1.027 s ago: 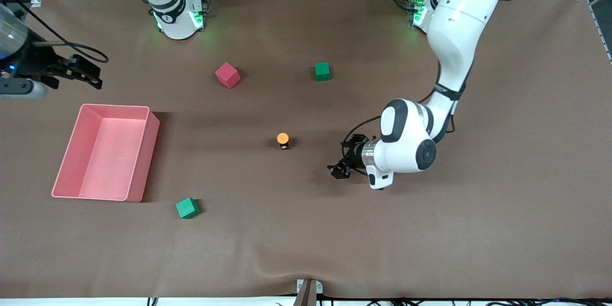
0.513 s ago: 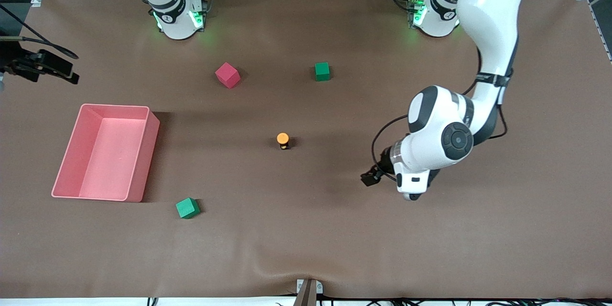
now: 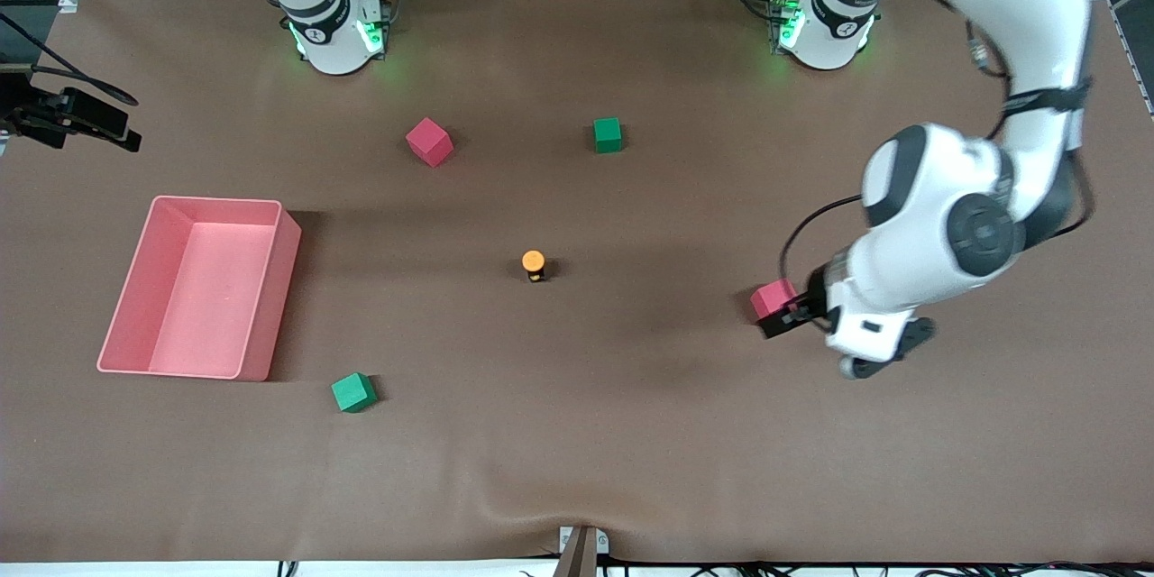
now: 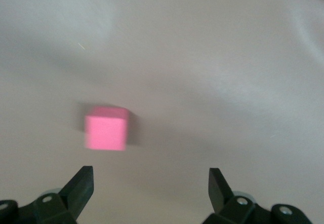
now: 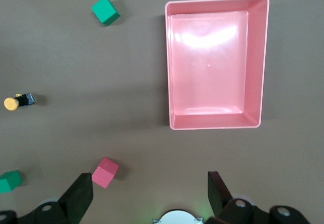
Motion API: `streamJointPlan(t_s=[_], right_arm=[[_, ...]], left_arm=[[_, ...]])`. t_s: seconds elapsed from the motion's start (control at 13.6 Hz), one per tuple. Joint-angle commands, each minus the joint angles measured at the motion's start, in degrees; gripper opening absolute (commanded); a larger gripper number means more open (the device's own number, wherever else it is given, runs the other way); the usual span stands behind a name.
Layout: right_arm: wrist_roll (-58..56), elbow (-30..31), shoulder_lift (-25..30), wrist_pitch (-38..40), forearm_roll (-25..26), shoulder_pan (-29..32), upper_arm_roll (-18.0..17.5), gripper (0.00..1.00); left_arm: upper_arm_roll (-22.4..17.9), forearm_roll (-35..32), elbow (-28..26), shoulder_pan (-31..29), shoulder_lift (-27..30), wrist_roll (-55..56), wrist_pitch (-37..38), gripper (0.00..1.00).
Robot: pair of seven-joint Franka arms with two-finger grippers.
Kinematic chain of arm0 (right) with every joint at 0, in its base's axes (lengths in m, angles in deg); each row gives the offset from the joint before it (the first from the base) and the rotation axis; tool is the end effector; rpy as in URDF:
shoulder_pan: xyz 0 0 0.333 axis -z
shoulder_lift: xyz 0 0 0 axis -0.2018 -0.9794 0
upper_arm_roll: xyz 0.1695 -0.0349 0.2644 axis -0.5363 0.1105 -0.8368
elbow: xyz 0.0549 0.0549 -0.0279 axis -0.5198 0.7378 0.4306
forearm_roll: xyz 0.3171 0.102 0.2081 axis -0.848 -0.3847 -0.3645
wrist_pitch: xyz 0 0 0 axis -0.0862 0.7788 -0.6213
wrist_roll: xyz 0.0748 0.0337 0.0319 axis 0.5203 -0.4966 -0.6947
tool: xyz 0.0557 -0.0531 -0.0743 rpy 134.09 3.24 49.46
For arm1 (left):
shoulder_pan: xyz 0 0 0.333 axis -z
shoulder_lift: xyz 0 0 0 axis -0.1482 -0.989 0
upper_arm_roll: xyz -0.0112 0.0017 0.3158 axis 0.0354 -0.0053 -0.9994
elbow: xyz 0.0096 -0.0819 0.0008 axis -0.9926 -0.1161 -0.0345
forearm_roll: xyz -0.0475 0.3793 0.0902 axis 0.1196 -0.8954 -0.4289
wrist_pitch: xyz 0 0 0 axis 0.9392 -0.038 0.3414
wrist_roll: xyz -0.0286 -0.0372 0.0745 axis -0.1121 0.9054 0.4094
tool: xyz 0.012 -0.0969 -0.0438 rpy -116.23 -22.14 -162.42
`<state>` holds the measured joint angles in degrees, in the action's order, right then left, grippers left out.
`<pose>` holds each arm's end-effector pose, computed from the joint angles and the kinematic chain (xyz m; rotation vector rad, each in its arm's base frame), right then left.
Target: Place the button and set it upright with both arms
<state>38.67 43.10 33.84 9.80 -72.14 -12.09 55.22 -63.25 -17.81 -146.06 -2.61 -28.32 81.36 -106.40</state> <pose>0.5322 -0.0216 0.6386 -3.0842 0.1756 0.1791 0.6645 -0.1879 0.4355 2.9733 0.5803 -0.0894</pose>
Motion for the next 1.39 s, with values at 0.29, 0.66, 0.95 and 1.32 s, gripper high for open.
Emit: streamJointPlan(t_s=[0.29, 0.66, 0.95, 1.32], right_arm=[[3.2, -0.4, 1.5, 1.4, 2.6, 0.3, -3.6, 1.00], [-0.5, 0.0, 2.7, 2.1, 2.5, -0.3, -3.3, 1.00], [-0.8, -0.1, 2.4, 1.1, 2.0, 0.1, -3.1, 1.00], [-0.8, 0.2, 2.1, 0.9, 2.0, 1.3, -3.0, 1.00]], left_arm=[[-4.5, -3.0, -1.7, -4.3, 15.4, -25.8, 11.8, 1.00], [-8.7, -3.1, -4.5, -3.7, 26.6, -33.3, 19.3, 1.00], [-10.4, -3.0, -6.1, -4.0, 30.0, -37.5, 19.9, 1.00], [-12.4, -2.8, -5.1, -4.0, 29.0, -42.9, 20.0, 1.00]])
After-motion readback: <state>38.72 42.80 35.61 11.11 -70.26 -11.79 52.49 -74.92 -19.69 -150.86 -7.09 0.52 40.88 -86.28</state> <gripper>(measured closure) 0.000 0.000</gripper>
